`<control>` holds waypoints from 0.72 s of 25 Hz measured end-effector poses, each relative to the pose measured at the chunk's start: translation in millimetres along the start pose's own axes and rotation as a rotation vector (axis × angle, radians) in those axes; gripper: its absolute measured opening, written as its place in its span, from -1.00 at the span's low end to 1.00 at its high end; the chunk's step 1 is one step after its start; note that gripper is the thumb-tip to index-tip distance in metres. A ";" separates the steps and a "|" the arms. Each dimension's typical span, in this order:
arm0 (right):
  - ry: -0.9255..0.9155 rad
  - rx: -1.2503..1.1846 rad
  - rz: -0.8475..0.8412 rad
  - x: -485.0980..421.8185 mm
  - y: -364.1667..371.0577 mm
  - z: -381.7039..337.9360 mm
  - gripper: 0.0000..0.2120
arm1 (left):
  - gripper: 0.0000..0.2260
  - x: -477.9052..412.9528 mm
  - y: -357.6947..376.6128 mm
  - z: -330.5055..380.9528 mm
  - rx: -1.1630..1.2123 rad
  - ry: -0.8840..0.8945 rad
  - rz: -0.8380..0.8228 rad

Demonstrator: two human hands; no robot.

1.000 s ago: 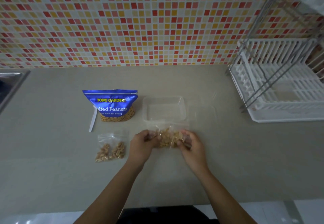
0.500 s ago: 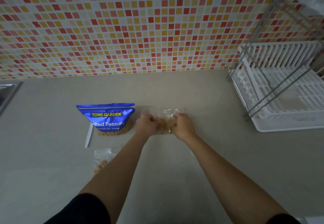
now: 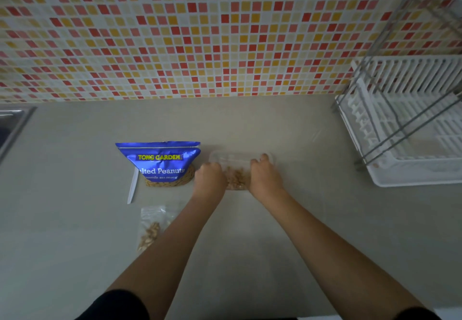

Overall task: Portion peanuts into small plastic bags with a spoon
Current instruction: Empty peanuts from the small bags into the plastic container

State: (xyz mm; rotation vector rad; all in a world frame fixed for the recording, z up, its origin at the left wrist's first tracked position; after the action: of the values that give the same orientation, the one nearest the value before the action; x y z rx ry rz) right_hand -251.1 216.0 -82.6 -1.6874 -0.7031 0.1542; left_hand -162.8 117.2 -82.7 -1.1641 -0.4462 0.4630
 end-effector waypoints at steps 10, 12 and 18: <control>-0.183 -0.216 -0.317 102.1 113.7 -93.2 -0.58 | -0.84 116.4 -26.8 -146.3 0.207 -0.160 0.160; -0.156 -0.302 -0.277 110.3 125.8 -107.8 -0.57 | -0.81 139.3 -27.5 -181.1 0.238 -0.278 0.171; -0.051 -0.513 -0.226 111.1 127.4 -113.6 -0.60 | -0.66 155.3 4.6 -188.2 0.484 -0.353 0.066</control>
State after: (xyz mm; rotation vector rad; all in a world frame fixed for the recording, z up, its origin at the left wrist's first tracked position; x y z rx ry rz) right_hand -62.2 168.6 -142.1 -2.0747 -1.0269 -0.1580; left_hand 69.3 62.7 -134.7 -0.6296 -0.5629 0.7910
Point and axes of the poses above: each hand's wrist, its own x-axis away from the middle knuckle, its own y-axis out of the palm, z = x × y, the point moved 10 cm from there along -x, towards the middle knuckle, and after that the axes turned 11 degrees about y, right-handed, at the moved point
